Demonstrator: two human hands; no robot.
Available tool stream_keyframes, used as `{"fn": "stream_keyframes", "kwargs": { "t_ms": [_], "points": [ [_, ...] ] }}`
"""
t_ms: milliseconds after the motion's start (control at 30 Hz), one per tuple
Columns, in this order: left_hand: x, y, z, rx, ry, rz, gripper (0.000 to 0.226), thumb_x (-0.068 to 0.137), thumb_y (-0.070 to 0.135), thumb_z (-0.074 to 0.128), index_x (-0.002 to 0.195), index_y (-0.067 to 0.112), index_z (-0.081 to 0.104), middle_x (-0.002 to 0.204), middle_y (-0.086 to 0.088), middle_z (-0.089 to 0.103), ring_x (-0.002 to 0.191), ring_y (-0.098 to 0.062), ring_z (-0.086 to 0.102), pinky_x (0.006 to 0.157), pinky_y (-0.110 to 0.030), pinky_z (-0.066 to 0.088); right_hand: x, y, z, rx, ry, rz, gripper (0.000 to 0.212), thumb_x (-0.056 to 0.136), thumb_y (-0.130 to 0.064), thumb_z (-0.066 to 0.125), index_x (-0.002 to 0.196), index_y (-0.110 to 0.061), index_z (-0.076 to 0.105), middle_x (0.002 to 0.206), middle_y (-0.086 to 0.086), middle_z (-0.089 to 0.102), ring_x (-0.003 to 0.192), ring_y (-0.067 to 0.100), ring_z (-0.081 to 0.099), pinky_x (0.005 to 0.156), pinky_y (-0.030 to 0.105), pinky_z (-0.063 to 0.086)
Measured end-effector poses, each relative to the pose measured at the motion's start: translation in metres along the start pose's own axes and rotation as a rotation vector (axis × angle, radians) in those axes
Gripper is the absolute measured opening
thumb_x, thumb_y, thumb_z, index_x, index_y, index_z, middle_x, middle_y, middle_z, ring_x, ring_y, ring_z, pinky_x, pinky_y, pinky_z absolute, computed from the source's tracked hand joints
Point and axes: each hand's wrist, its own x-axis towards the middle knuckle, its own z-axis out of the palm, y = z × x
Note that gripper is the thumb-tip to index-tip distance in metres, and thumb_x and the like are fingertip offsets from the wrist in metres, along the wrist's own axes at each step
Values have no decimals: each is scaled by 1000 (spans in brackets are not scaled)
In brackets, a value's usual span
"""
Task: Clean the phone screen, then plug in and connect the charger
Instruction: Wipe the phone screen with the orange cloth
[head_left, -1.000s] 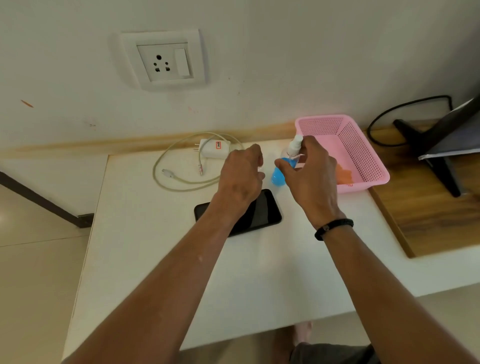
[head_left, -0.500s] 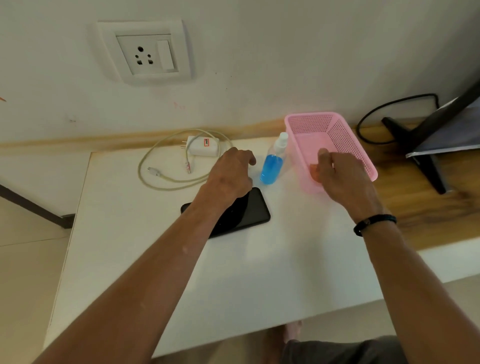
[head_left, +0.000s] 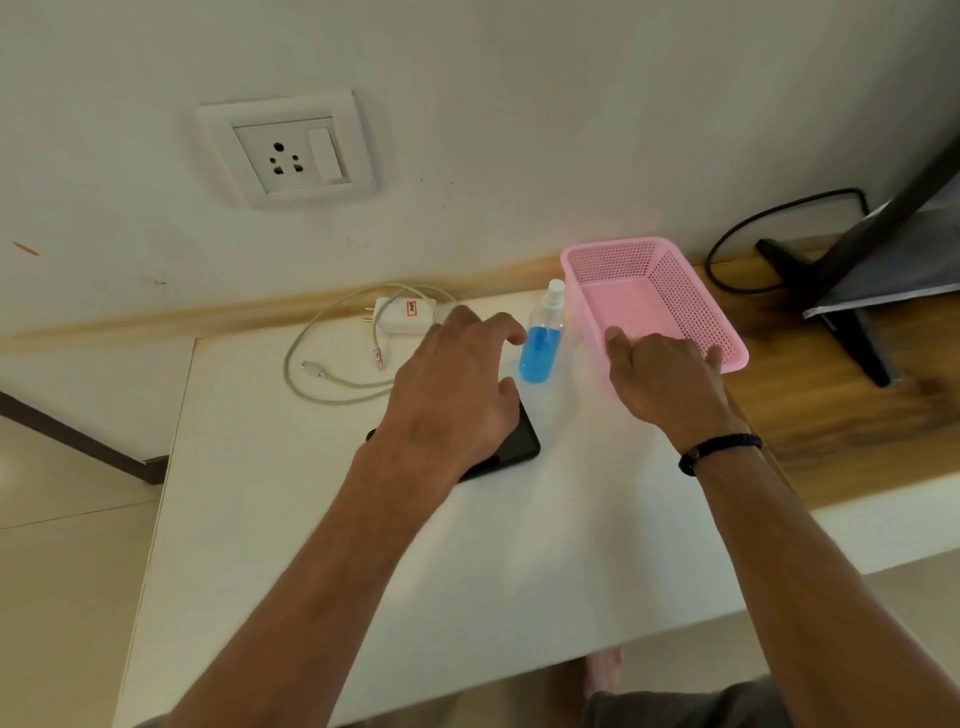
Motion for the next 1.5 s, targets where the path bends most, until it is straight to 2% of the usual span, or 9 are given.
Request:
{"fn": "stream_keyframes", "kwargs": {
  "t_ms": [233,333,433,533,667,800,1100,1267,1500],
  "points": [
    [-36,-4,8,-144,5,-90,36,95,34,67,129,41,58,110,15,64,102,-8,62,86,-35,57,-3,-2,-6,128,58,0,64,111,-44,22,78,-5,60,88,15,63,108,39,62,114,58,36],
    [-28,-9,10,-126,13,-123,31,96,37,67,126,38,62,106,15,67,99,-9,64,84,-34,58,-7,-5,-24,432,192,72,71,111,-47,23,74,-5,67,73,7,66,79,26,68,69,31,50],
    [-21,-10,11,-230,58,-131,24,97,39,65,121,36,65,99,16,68,88,-5,66,74,-18,55,-29,-10,-46,974,291,209,65,108,-52,34,78,-12,77,71,-15,72,75,7,68,66,22,48],
    [-18,-6,11,-560,20,-197,22,100,43,60,118,35,69,95,17,71,89,8,65,62,-3,49,-57,-21,-51,1463,78,220,54,108,-49,42,91,-14,80,84,0,80,86,19,79,81,36,62],
    [-20,-5,7,-1035,-211,-430,33,100,52,56,110,28,76,100,5,79,96,-12,74,83,-29,62,-73,-45,-38,1742,-294,309,44,102,-49,55,90,-13,77,97,15,80,95,29,79,87,49,63],
    [-22,-19,5,-1023,-141,-434,27,96,44,67,112,24,75,95,0,80,90,-16,76,82,-30,62,-75,-63,-22,1824,-497,314,47,90,-53,70,116,-14,69,111,16,79,102,33,77,82,47,64],
    [-30,-56,-5,-665,-115,-363,22,88,44,76,106,31,73,84,9,78,76,-5,74,70,-23,59,-73,-73,-7,1463,-381,123,29,79,-15,86,106,-13,78,104,10,80,95,26,79,82,38,65],
    [-44,-84,-2,126,-190,-174,82,78,66,74,149,34,45,142,8,55,131,-18,47,104,-39,44,-67,-59,-5,767,78,13,24,86,-50,78,88,-27,71,81,-13,73,76,7,70,66,21,57],
    [-46,-94,8,250,-335,-128,105,71,70,77,154,27,30,152,5,39,139,-22,34,109,-40,36,-64,-62,9,229,218,-77,18,96,-36,71,90,-23,60,81,-4,65,69,18,61,55,26,41]
  ]
}}
